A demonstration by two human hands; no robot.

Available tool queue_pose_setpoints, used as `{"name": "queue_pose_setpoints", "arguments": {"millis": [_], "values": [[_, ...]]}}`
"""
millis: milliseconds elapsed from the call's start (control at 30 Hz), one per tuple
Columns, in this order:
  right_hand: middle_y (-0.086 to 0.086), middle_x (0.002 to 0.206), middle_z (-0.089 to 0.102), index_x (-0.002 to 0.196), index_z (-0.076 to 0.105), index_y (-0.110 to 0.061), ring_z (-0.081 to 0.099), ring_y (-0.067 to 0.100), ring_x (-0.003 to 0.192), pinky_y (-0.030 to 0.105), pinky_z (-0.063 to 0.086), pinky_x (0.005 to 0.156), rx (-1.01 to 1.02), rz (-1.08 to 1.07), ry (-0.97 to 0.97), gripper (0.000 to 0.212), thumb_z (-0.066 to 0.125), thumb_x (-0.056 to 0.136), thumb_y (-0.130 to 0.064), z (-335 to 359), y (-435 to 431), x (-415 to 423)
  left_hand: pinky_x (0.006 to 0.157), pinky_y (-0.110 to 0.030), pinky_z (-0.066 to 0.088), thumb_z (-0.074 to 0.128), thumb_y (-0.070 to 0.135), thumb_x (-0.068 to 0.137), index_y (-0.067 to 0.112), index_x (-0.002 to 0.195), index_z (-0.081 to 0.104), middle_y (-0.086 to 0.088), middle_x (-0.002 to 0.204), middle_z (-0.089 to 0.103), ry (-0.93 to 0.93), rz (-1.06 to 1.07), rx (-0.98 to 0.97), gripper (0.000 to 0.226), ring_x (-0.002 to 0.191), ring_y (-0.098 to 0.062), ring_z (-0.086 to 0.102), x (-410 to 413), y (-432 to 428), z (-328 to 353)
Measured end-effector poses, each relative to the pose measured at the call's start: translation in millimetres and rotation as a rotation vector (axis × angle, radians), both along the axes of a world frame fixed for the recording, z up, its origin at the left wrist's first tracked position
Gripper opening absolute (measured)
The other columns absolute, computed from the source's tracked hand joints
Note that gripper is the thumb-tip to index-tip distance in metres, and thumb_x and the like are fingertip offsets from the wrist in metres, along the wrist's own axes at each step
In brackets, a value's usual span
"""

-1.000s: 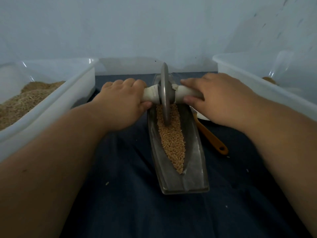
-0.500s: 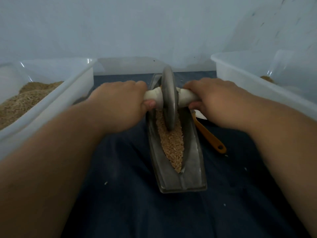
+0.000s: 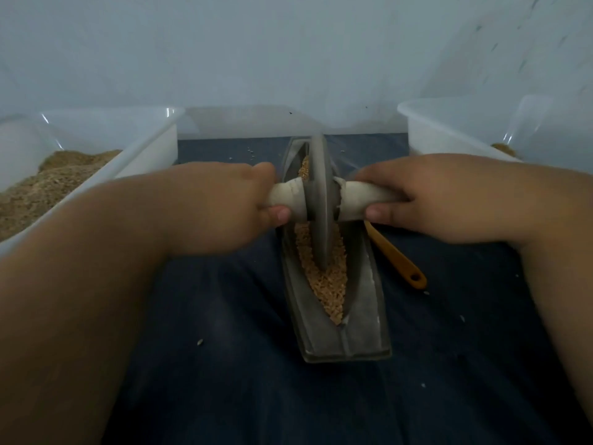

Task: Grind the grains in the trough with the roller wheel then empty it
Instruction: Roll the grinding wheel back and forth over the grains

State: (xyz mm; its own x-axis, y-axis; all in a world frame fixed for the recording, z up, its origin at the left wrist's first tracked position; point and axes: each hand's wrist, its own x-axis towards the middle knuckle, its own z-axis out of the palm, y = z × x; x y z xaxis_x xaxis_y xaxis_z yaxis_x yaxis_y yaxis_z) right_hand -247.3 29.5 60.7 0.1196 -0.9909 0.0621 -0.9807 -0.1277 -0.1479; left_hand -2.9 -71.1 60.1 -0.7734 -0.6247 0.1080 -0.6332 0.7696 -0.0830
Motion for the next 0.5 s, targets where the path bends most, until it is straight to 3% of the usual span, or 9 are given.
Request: {"name": "queue_pose_setpoints", "arguments": {"millis": [133, 233, 367, 433, 500], "values": [[-0.027, 0.085, 0.058, 0.111, 0.041, -0.065, 0.051, -0.014, 0.085, 0.020, 0.036, 0.063, 0.104, 0.043, -0.011, 0.046, 0.035, 0.067, -0.076, 9.4, 14.1, 3.4, 0.064, -0.033, 0.041, 0.023, 0.069, 0.071, 0.032, 0.093, 0.042, 0.007, 0.078, 0.053, -0.058, -0.014, 0.099, 0.048, 0.069, -0.007, 0.052, 7.9, 12.4, 8.1], [-0.026, 0.086, 0.058, 0.117, 0.044, -0.060, 0.052, -0.010, 0.083, 0.020, 0.037, 0.066, 0.077, 0.021, -0.049, 0.041, 0.040, 0.076, -0.064, 2.8, 6.2, 1.5, 0.064, -0.035, 0.037, 0.024, 0.068, 0.075, 0.029, 0.090, 0.042, 0.008, 0.078, 0.051, -0.010, -0.005, 0.075, 0.046, 0.070, -0.007, 0.049, 2.5, 3.6, 3.7], [-0.004, 0.116, 0.060, 0.140, 0.038, -0.044, 0.056, 0.016, 0.100, 0.039, 0.045, 0.082, -0.169, -0.066, -0.010, 0.045, 0.049, 0.096, -0.043, -22.6, -22.1, -5.7, 0.074, -0.039, 0.041, 0.024, 0.063, 0.085, 0.026, 0.101, 0.047, 0.005, 0.093, 0.054, 0.112, 0.037, -0.162, 0.047, 0.085, -0.021, 0.055, -13.0, -20.1, -14.3], [0.002, 0.111, 0.057, 0.146, 0.031, -0.038, 0.054, 0.026, 0.099, 0.039, 0.041, 0.076, -0.355, -0.133, 0.184, 0.051, 0.042, 0.097, -0.047, -34.3, -36.6, -6.4, 0.087, -0.044, 0.039, 0.030, 0.057, 0.091, 0.021, 0.118, 0.049, -0.005, 0.113, 0.057, 0.147, 0.072, -0.254, 0.049, 0.105, -0.031, 0.053, -20.8, -30.8, -22.6], [0.004, 0.109, 0.057, 0.148, 0.031, -0.032, 0.052, 0.030, 0.099, 0.042, 0.036, 0.078, -0.462, -0.170, 0.277, 0.054, 0.039, 0.097, -0.048, -40.5, -44.9, -4.0, 0.092, -0.046, 0.037, 0.035, 0.053, 0.094, 0.018, 0.124, 0.048, -0.008, 0.121, 0.055, 0.192, 0.095, -0.268, 0.049, 0.111, -0.034, 0.051, -24.5, -37.3, -26.9]]}}
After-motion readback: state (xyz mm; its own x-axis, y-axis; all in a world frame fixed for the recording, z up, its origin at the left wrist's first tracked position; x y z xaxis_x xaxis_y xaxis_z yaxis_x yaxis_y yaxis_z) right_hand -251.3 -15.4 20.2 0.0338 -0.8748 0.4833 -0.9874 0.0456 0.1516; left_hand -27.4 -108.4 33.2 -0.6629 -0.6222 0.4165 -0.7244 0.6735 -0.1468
